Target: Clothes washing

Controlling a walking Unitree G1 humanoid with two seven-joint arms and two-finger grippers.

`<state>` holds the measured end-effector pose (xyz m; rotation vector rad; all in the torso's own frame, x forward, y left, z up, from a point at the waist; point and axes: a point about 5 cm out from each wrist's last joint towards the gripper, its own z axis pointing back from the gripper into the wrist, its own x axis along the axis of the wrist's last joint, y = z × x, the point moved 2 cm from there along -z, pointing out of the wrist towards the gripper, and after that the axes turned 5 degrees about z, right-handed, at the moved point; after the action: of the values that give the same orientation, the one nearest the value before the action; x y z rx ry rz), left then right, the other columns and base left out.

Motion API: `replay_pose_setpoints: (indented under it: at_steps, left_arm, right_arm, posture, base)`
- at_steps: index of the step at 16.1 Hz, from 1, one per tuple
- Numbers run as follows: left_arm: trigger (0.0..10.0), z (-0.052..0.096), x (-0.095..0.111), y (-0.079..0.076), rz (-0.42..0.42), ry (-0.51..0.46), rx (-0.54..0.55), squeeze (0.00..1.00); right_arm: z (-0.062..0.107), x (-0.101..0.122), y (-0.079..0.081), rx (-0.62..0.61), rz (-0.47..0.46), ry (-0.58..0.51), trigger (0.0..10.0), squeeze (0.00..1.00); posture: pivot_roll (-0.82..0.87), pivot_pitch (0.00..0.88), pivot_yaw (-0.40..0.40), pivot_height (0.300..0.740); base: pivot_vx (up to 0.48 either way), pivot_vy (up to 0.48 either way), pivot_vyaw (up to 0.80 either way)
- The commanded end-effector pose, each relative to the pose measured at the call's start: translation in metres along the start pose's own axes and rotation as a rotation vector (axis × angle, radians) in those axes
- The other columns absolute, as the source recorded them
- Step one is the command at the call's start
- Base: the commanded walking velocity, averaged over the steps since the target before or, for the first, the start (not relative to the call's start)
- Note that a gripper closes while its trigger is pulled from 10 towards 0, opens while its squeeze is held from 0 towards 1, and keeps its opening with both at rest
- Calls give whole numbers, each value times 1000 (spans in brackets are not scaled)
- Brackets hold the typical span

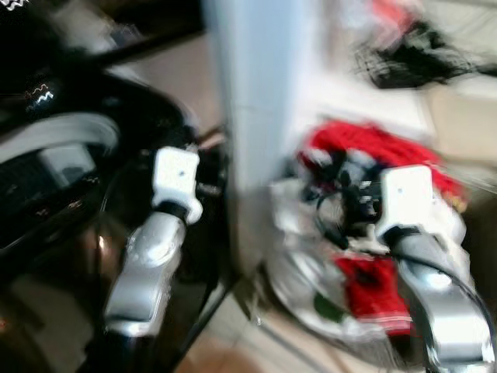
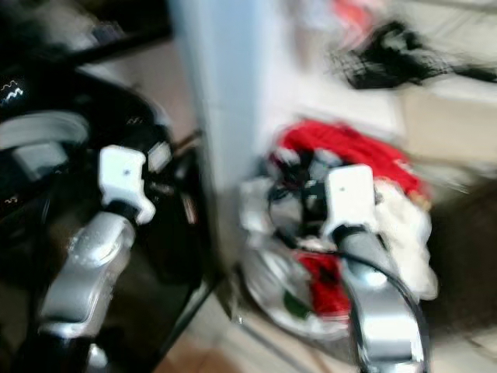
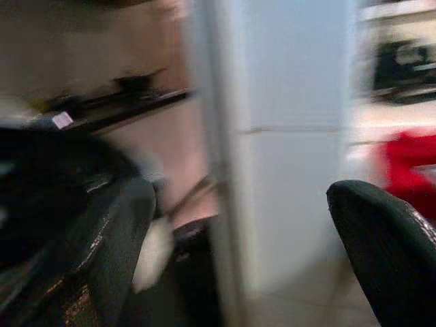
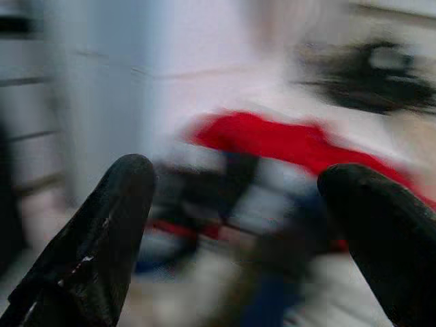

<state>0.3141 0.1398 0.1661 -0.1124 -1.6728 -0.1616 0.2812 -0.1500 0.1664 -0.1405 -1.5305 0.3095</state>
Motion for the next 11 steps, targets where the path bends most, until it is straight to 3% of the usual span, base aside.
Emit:
replay_pose_setpoints:
  at_steps: [1, 6, 11]
  left_arm:
    - [10000, 0, 2, -5, 7, -11, -8, 0]
    - [10000, 5, 6, 5, 21, -27, 33, 0]
    - [10000, 1, 15, -10, -1, -64, -48, 0]
  right_arm:
    - [2, 1, -5, -1, 26, -2, 10000, 0]
    - [4, 6, 0, 38, -45, -38, 10000, 0]
    - [-2, -2, -27, -102, -50, 12, 10000, 0]
  posture:
    - [-93, 0, 4, 740]
    - [-81, 0, -9, 740]
    - [-78, 0, -9, 740]
  base:
    - [352, 0, 800]
    - [64, 0, 119]
    - [0, 0, 0]
